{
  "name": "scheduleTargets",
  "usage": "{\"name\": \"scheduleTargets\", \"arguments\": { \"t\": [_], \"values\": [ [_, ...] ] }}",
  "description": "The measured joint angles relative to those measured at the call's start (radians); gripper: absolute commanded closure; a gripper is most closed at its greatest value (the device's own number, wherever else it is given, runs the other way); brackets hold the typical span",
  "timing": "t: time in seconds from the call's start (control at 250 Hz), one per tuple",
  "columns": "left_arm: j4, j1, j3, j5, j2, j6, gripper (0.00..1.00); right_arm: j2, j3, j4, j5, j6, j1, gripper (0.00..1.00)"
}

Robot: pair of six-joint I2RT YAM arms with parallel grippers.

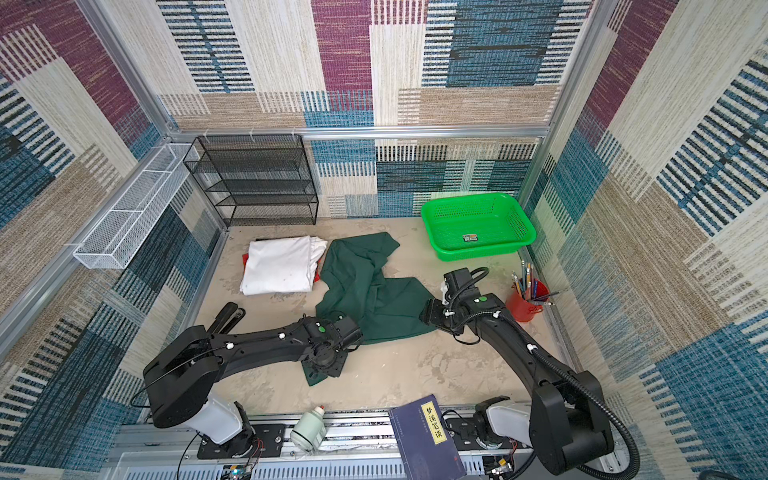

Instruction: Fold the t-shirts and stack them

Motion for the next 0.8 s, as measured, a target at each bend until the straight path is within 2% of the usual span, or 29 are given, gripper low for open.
{"name": "scheduleTargets", "arguments": {
  "t": [0.236,0.476,0.58,0.696,0.8],
  "values": [
    [-0.015,-0.003,0.0,-0.031,-0.012,-0.016,0.85,0.003,0.0,0.001,0.0,-0.004,-0.003,0.32],
    [-0.047,-0.004,0.006,-0.033,-0.103,-0.026,0.86,0.027,0.002,0.006,-0.001,-0.018,-0.013,0.32],
    [-0.051,-0.004,0.0,-0.027,-0.138,-0.037,0.91,0.029,-0.003,0.016,-0.01,-0.018,-0.032,0.32],
    [-0.049,-0.004,-0.009,-0.018,-0.144,-0.045,0.89,0.024,-0.009,0.032,-0.02,-0.018,-0.037,0.31],
    [-0.035,-0.004,-0.019,0.002,-0.144,-0.048,1.0,0.003,-0.029,0.034,-0.024,-0.019,-0.042,0.32]
  ]
}}
